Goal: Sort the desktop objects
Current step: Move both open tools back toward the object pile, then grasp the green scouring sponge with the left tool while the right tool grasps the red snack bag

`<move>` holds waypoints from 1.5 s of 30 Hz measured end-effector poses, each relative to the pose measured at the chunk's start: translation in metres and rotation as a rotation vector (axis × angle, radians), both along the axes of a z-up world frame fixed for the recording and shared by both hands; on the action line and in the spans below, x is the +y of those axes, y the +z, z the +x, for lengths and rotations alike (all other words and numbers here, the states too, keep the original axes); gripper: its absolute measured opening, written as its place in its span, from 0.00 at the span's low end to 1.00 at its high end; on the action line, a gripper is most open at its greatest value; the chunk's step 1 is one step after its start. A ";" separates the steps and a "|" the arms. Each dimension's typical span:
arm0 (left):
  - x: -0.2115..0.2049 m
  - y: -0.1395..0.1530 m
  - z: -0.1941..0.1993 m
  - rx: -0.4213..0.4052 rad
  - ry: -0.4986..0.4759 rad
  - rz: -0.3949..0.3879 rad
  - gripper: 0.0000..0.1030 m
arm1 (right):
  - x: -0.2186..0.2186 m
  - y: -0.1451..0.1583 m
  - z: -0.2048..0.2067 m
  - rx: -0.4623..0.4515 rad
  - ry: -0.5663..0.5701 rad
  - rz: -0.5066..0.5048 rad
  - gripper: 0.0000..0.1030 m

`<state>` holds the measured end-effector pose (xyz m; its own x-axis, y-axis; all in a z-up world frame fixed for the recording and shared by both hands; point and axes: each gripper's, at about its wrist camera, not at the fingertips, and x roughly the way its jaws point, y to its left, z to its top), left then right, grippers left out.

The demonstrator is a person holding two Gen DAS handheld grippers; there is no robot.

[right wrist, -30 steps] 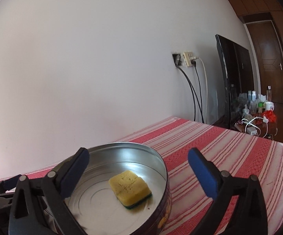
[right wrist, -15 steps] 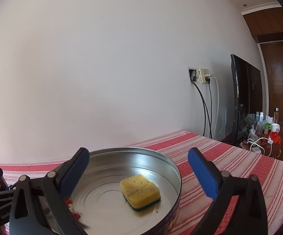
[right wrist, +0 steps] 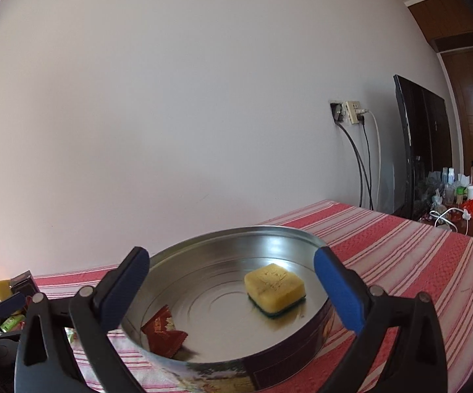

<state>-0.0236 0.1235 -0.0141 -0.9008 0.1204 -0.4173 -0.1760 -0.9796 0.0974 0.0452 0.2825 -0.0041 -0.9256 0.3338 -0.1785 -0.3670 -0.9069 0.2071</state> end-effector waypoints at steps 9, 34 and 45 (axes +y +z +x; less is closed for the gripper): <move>-0.070 -0.005 0.006 -0.118 0.097 0.074 0.89 | -0.044 -0.007 0.006 -0.015 0.130 -0.079 0.99; -0.203 -0.046 -0.017 -0.467 0.252 0.158 0.89 | -0.185 -0.024 -0.032 -0.241 0.507 -0.123 0.99; -0.207 -0.045 -0.018 -0.463 0.202 0.119 0.65 | -0.207 -0.030 -0.075 -0.425 0.605 -0.127 0.86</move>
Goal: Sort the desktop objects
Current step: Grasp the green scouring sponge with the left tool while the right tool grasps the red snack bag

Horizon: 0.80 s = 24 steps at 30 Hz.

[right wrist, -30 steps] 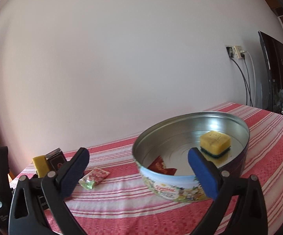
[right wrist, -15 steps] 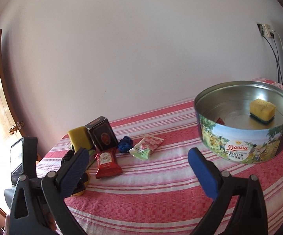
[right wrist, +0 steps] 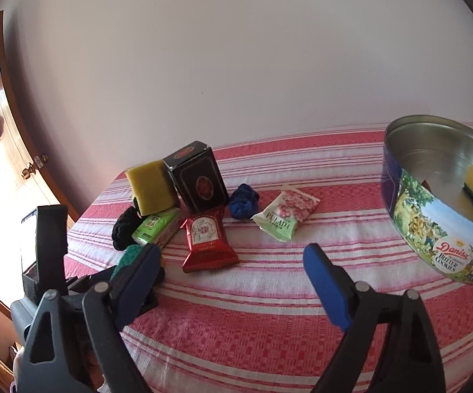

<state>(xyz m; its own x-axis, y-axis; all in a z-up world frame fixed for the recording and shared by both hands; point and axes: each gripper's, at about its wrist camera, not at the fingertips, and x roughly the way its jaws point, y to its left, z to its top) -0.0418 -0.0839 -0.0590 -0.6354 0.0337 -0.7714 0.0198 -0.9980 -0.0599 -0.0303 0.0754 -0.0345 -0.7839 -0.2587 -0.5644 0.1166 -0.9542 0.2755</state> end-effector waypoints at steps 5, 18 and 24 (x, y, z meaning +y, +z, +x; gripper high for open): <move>-0.005 0.004 0.003 0.017 -0.007 0.042 0.55 | -0.013 -0.007 -0.022 -0.073 0.043 -0.006 0.84; -0.072 0.024 0.027 0.203 0.245 0.029 0.55 | -0.061 -0.045 -0.094 -0.249 0.090 0.121 0.82; -0.062 0.022 0.025 0.199 0.240 0.016 0.55 | -0.070 -0.047 -0.092 -0.220 0.091 0.212 0.43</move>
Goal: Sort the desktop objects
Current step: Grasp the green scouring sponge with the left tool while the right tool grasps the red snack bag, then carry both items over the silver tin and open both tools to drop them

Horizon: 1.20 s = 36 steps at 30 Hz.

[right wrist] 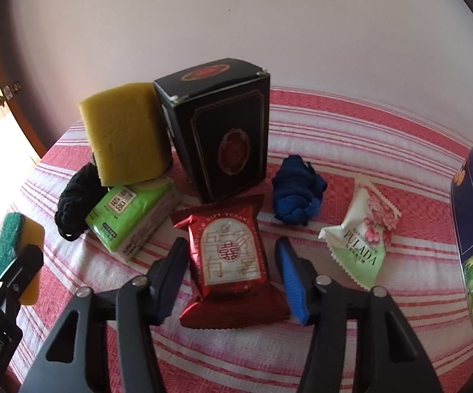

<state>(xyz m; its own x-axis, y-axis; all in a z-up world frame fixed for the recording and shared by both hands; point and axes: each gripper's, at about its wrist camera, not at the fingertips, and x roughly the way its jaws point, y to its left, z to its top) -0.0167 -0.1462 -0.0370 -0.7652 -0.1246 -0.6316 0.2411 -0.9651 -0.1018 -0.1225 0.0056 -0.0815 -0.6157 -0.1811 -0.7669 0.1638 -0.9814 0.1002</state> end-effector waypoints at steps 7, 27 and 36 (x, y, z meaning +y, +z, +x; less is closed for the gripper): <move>0.011 0.002 0.006 0.022 0.004 -0.044 0.56 | 0.013 0.019 0.043 0.112 -0.005 -0.032 0.40; 0.087 0.018 0.028 0.072 -0.176 -0.073 0.56 | 0.083 0.057 0.146 0.316 -0.195 -0.069 0.40; 0.122 0.027 0.033 0.085 -0.244 -0.088 0.56 | 0.108 0.061 0.161 0.346 -0.250 -0.072 0.40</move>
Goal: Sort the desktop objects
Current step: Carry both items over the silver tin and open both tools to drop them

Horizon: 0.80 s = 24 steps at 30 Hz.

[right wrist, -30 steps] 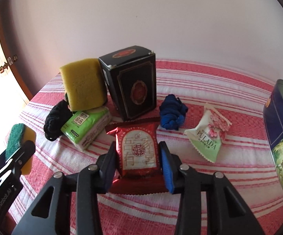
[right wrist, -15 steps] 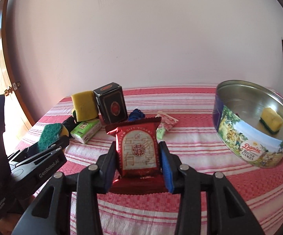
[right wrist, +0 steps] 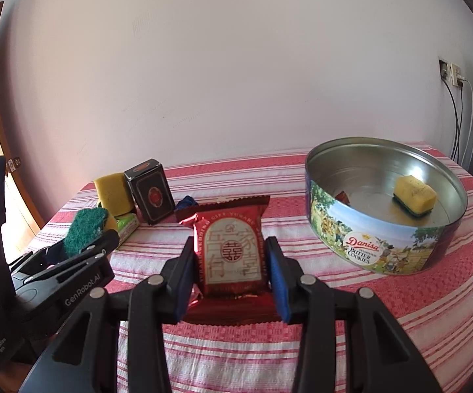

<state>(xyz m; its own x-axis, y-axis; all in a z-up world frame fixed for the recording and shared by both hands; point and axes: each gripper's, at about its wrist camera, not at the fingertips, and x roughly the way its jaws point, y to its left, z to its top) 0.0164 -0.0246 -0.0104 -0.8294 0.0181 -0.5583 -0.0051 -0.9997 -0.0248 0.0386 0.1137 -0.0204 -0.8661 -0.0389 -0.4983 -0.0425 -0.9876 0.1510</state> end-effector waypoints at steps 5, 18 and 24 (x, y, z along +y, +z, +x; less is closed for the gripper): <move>0.017 0.002 0.001 -0.002 -0.033 -0.006 0.56 | 0.017 0.003 0.007 0.014 -0.034 -0.003 0.40; 0.071 0.011 0.005 0.000 -0.156 -0.004 0.56 | 0.064 0.008 0.018 0.035 -0.131 -0.023 0.40; 0.101 0.016 0.005 0.008 -0.223 -0.010 0.56 | 0.090 0.012 0.025 0.049 -0.185 -0.031 0.40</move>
